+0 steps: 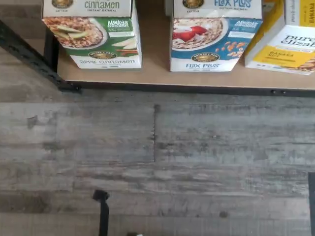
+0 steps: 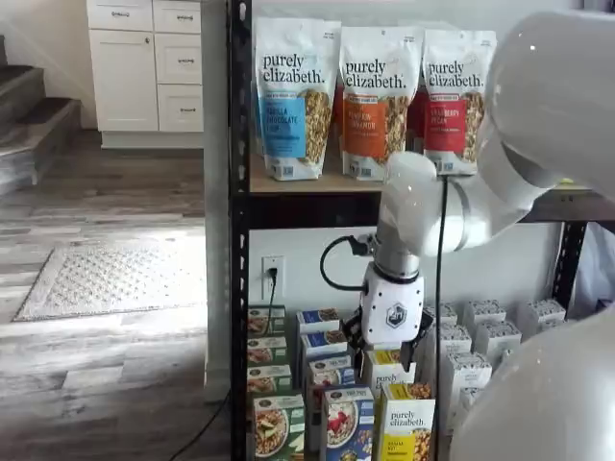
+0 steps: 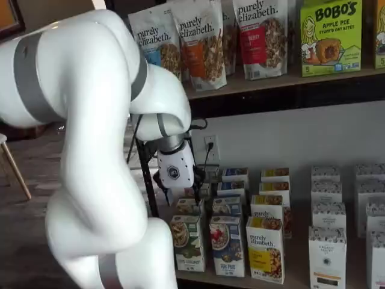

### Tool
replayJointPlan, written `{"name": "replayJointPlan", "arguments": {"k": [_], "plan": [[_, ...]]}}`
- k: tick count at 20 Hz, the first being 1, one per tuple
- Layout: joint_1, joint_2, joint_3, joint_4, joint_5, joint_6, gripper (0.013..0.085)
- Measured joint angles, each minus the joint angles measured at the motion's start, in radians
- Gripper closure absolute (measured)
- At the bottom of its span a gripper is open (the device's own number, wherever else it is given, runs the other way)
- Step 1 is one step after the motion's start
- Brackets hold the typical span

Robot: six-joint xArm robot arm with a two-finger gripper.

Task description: Pick up the blue and white box that is on the bottom shelf, the second box from the left

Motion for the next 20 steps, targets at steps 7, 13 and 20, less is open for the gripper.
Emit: {"name": "replayJointPlan", "arguments": {"k": [7, 13, 20], "plan": [[-0.034, 0.201, -0.039, 0.030, -0.167, -0.059, 0.0130], [-0.043, 0.312, -0.070, 0.055, -0.264, -0.093, 0.0130], [-0.052, 0.410, -0.116, 0.040, -0.313, -0.090, 0.0130]]}}
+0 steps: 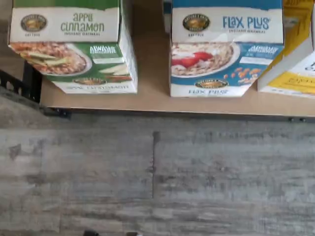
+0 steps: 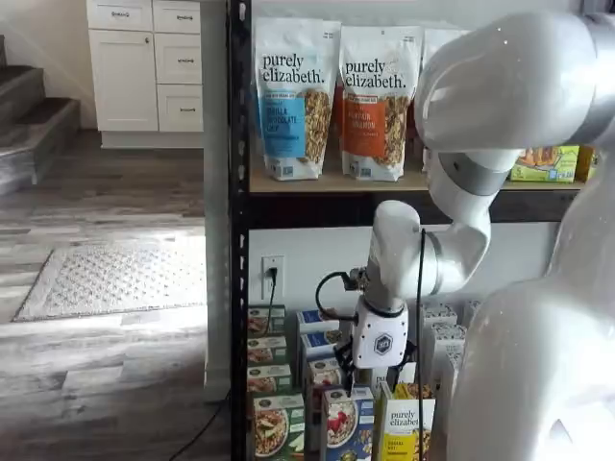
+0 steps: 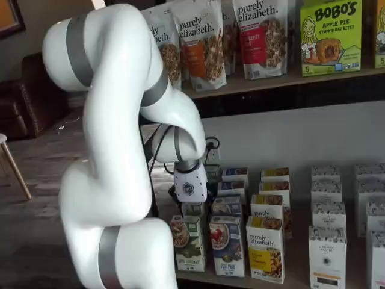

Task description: Pick up the blue and white box that is on the bottom shelf, the second box from the left

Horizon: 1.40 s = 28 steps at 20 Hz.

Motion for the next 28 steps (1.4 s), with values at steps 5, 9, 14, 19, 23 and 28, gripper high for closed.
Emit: {"name": "replayJointPlan", "arguments": {"k": [5, 9, 14, 19, 23, 28], "plan": [[-0.017, 0.095, -0.044, -0.031, -0.041, 0.012, 0.0130], [-0.024, 0.156, -0.074, -0.067, -0.070, 0.037, 0.0130], [-0.037, 0.247, -0.118, -0.098, -0.121, 0.054, 0.0130], [-0.052, 0.332, -0.163, -0.134, -0.166, 0.073, 0.0130], [-0.063, 0.385, -0.197, -0.154, -0.188, 0.082, 0.0130], [-0.071, 0.438, -0.242, -0.145, -0.203, 0.065, 0.0130]]}}
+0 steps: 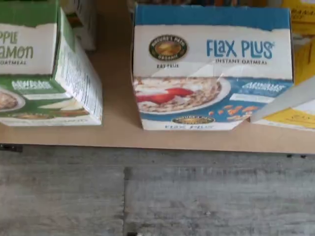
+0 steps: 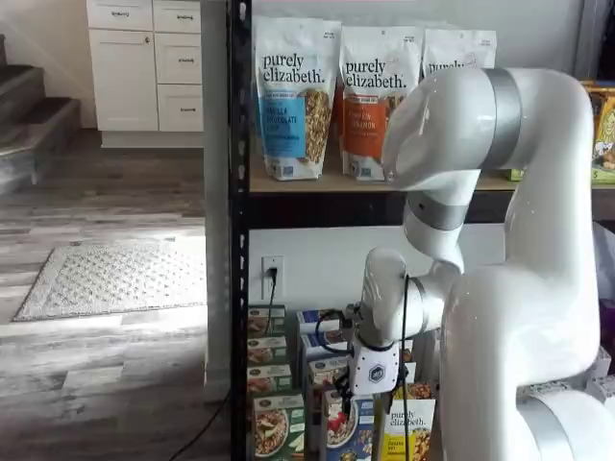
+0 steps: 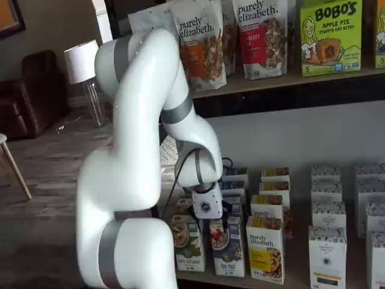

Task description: Pick up the blue and white box that is on the bottom shelf, the second box from the left

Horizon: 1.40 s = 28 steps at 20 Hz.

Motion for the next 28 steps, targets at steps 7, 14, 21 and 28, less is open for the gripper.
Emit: {"name": "replayJointPlan", "arguments": {"k": [7, 14, 21, 28], "plan": [[-0.004, 0.074, -0.074, 0.040, -0.001, -0.043, 0.0130], [0.000, 0.138, -0.143, 0.025, -0.006, -0.025, 0.0130], [0.009, 0.209, -0.232, 0.142, 0.025, -0.130, 0.0130], [-0.002, 0.268, -0.300, 0.111, 0.025, -0.110, 0.0130]]}}
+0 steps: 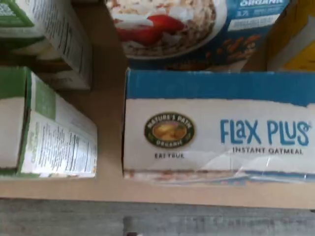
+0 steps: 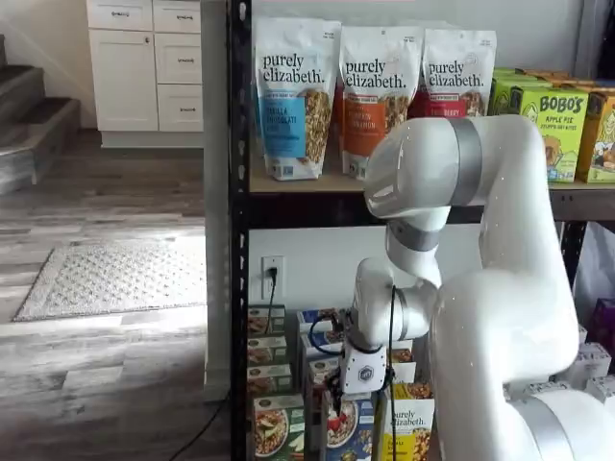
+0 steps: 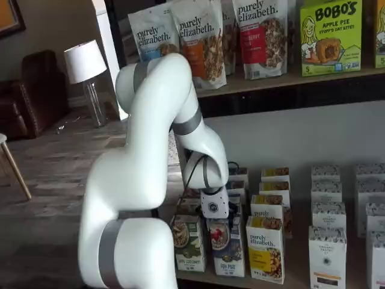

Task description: Pick up the blue and white box that is on the bottom shelf, the second box from the left

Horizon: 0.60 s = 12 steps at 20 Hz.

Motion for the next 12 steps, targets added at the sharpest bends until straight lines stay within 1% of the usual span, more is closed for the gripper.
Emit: {"name": "replayJointPlan", "arguments": {"k": [3, 7, 9, 12], "plan": [[-0.001, 0.011, -0.016, -0.011, -0.003, 0.010, 0.0130], [0.003, 0.015, -0.026, 0.002, -0.005, 0.001, 0.0130], [0.004, 0.014, -0.029, -0.008, -0.001, 0.011, 0.0130], [0.004, 0.010, -0.030, -0.043, 0.006, 0.046, 0.0130]]}}
